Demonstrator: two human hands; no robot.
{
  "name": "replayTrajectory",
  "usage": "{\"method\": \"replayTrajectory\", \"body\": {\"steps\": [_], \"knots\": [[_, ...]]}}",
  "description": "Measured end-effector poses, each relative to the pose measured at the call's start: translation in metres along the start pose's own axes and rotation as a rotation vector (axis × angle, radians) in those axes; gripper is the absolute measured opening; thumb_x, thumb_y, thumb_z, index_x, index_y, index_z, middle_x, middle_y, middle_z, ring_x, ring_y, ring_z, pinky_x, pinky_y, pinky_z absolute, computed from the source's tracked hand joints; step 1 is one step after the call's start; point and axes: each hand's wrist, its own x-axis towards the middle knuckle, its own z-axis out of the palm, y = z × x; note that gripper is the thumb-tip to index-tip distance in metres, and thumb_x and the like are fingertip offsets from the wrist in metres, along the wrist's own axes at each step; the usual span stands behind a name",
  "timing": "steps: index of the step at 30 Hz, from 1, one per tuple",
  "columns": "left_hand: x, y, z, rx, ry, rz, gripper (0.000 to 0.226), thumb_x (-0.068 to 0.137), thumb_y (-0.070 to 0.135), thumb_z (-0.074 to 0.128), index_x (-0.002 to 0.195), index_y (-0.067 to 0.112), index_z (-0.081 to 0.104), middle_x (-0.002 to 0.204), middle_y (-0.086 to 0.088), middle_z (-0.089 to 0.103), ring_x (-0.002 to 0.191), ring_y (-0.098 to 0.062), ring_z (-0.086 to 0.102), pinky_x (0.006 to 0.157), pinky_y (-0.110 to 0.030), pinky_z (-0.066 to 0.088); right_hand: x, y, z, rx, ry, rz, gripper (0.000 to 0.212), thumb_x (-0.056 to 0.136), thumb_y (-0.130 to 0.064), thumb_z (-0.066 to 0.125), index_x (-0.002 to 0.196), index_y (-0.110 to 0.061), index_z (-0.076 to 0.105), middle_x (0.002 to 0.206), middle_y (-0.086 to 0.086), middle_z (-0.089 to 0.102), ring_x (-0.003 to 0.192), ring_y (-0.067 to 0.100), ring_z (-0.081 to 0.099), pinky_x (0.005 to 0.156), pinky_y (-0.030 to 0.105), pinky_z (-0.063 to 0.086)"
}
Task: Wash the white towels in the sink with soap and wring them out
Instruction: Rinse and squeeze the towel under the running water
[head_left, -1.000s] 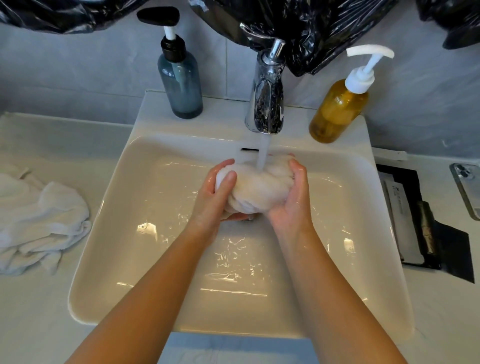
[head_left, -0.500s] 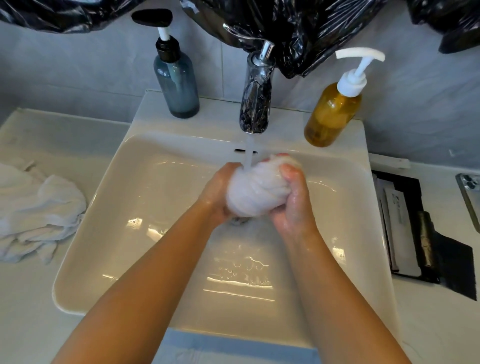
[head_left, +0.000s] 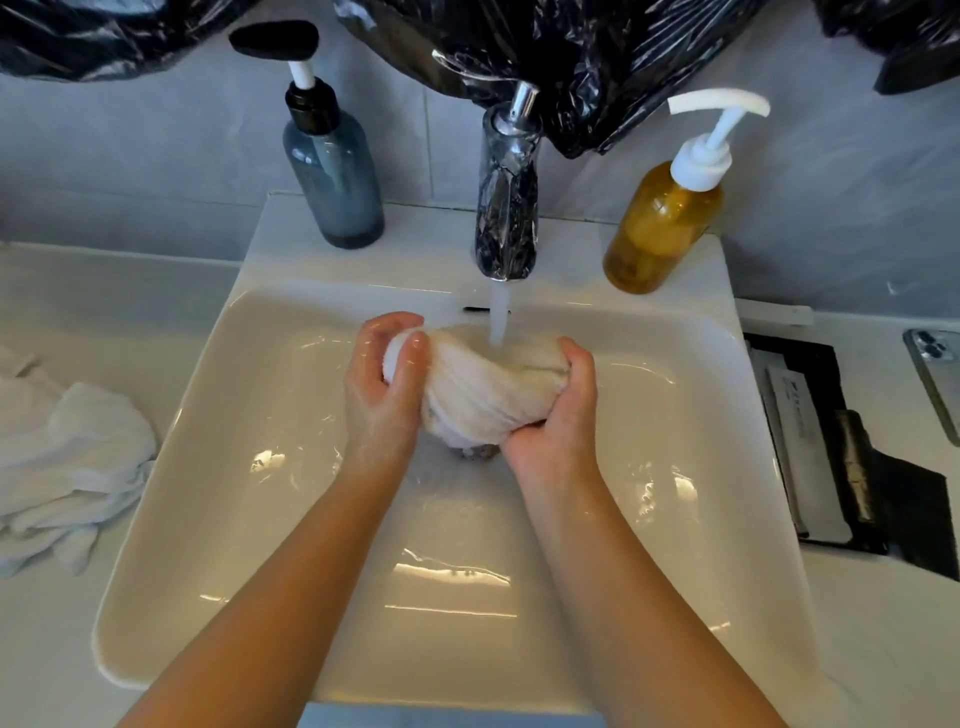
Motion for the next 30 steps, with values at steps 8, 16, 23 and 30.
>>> {"method": "replayTrajectory", "body": {"steps": [8, 16, 23, 30], "knots": [[0.000, -0.012, -0.002, -0.589, 0.015, -0.891, 0.051, 0.094, 0.056, 0.048, 0.122, 0.017, 0.065, 0.115, -0.007, 0.072, 0.104, -0.025, 0.070, 0.070, -0.035, 0.057, -0.002, 0.023, 0.005, -0.255, 0.001, -0.239, 0.058, 0.083, -0.035, 0.068, 0.131, -0.003, 0.058, 0.123, 0.022, 0.066, 0.113, 0.033, 0.066, 0.099, 0.048, 0.053], [0.001, -0.008, -0.005, -0.851, -0.024, -0.947, 0.040, 0.096, 0.045, 0.048, 0.114, 0.016, 0.067, 0.113, -0.009, 0.073, 0.102, -0.026, 0.068, 0.085, -0.039, 0.053, -0.002, 0.017, 0.001, -0.200, -0.146, -0.307, 0.056, 0.089, -0.029, 0.051, 0.140, -0.004, 0.049, 0.123, 0.014, 0.067, 0.117, 0.026, 0.063, 0.100, 0.038, 0.050], [0.000, -0.009, -0.004, -0.909, -0.033, -0.881, 0.039, 0.096, 0.042, 0.046, 0.117, 0.015, 0.066, 0.116, -0.008, 0.071, 0.110, -0.028, 0.065, 0.096, -0.041, 0.048, -0.011, 0.016, 0.005, -0.277, -0.224, -0.348, 0.088, 0.077, -0.042, 0.075, 0.142, 0.006, 0.040, 0.140, 0.026, 0.052, 0.133, 0.039, 0.049, 0.112, 0.050, 0.039], [-0.002, -0.013, -0.005, -0.969, -0.017, -0.866, 0.035, 0.094, 0.037, 0.046, 0.111, 0.015, 0.067, 0.113, -0.008, 0.069, 0.108, -0.026, 0.066, 0.101, -0.040, 0.047, -0.011, 0.011, 0.003, -0.299, -0.328, -0.283, 0.066, 0.080, -0.035, 0.076, 0.132, -0.006, 0.050, 0.121, 0.007, 0.068, 0.111, 0.021, 0.065, 0.089, 0.033, 0.055]]}}
